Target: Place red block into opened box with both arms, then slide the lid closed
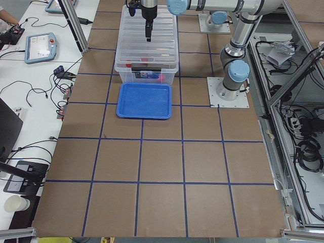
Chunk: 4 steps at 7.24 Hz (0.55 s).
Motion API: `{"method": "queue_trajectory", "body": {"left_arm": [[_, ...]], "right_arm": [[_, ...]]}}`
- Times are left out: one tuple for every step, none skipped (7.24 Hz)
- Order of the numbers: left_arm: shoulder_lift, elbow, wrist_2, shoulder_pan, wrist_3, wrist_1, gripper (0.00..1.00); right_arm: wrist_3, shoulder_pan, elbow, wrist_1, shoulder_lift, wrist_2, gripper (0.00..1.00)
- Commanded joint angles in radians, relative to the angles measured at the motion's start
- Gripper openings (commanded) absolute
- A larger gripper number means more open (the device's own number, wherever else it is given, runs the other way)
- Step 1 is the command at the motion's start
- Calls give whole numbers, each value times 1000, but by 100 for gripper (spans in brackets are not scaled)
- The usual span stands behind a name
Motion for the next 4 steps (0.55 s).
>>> {"method": "queue_trajectory", "body": {"left_arm": [[1, -1, 0, 0, 0, 0, 100], [1, -1, 0, 0, 0, 0, 100], [1, -1, 0, 0, 0, 0, 100], [0, -1, 0, 0, 0, 1, 100]], "right_arm": [[-1, 21, 5, 53, -108, 13, 100], [2, 70, 12, 53, -113, 7, 100], [2, 104, 16, 69, -120, 7, 100], [0, 107, 18, 73, -122, 15, 100]]}}
